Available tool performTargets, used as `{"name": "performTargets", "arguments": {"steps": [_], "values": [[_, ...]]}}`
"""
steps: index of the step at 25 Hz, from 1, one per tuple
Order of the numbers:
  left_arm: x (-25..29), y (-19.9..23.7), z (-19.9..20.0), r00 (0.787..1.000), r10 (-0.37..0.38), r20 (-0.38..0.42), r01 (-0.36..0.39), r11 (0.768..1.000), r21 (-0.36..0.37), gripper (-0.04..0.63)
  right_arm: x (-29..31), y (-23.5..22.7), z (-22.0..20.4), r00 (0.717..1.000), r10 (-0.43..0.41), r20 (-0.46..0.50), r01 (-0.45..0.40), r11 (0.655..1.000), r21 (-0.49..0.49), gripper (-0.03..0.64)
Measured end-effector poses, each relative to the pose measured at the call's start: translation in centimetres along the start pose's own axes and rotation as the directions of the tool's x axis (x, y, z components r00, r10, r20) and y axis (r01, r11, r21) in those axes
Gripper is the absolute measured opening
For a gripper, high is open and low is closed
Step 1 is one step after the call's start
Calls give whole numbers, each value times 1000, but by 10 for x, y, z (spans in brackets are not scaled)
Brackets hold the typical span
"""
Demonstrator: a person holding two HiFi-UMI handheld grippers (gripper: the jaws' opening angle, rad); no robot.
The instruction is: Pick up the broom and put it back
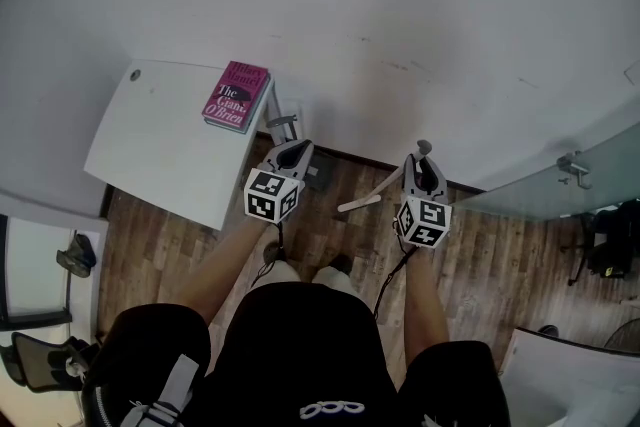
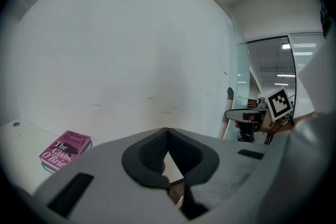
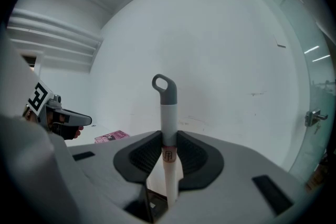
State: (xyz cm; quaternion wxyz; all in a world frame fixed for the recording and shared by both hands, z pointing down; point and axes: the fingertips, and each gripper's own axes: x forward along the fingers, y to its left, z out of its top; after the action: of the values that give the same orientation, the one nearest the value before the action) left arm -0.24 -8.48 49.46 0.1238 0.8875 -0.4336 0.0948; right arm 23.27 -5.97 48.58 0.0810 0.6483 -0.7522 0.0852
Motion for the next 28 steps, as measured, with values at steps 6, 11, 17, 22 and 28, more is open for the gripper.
{"name": "performTargets", "arguments": {"steps": [6,11,17,22,28], "values": [[12,-13,-2,1000,2,-10,-2,1000,19,19,4,-13,-6,1000,16,-11,-16,1000,-9,101],[26,-22,-1,1000,8,-14,-8,1000,28,20,17,-26,-15,999,32,-25,-32,999,-20,101],[40,-23,-6,999,21,-28,-21,999,26,18,31,-42,-37,997,38,-60,-40,999,-31,101],[60,-16,-19,998,1,-61,0,1000,25,19,52,-49,-61,995,21,-102,-25,999,-40,101],[87,11,-36,994,-31,-106,30,1000,-8,20,86,-48,-85,989,8,-151,-18,998,-64,101]]}}
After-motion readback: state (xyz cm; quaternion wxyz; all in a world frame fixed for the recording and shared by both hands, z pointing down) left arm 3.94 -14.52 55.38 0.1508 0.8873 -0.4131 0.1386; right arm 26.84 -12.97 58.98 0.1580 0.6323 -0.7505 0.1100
